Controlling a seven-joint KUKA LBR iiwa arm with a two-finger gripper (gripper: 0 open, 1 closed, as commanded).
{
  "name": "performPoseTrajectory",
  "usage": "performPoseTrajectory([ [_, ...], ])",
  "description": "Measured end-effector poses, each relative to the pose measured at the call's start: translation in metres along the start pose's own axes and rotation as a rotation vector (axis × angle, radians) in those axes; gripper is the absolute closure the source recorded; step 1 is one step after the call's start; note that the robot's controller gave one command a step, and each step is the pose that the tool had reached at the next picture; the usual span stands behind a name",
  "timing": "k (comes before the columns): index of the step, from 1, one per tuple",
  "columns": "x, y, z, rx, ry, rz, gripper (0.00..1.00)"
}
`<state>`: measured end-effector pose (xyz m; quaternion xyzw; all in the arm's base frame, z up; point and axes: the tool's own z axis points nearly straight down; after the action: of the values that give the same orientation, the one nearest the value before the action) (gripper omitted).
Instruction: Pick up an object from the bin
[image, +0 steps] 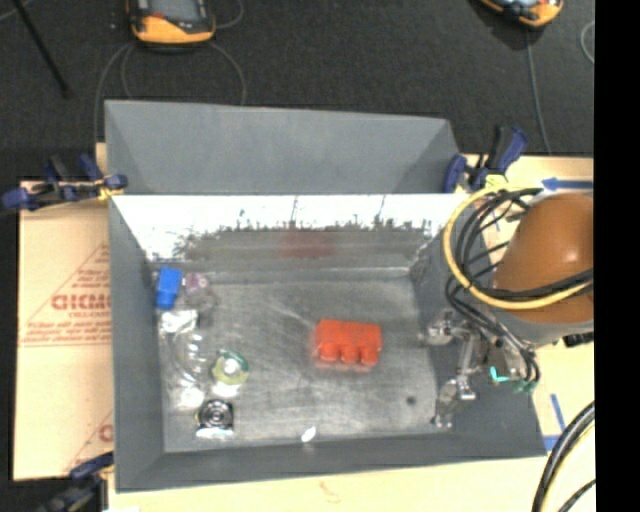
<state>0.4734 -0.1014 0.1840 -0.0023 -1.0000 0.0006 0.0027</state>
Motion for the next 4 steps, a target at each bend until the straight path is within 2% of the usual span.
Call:
performPoseTrajectory([
  [1,-0.021,0.089,0.034,-0.005,-0.005,-0.011,0.0],
  [2,-0.075,0.087,0.075,-0.004,-0.009,0.266,0.0],
  [3,-0.076,0.085,0.073,0.0,-0.012,0.263,1.0],
  [4,-0.075,0.084,0.074,0.001,-0.009,0.262,0.0],
])
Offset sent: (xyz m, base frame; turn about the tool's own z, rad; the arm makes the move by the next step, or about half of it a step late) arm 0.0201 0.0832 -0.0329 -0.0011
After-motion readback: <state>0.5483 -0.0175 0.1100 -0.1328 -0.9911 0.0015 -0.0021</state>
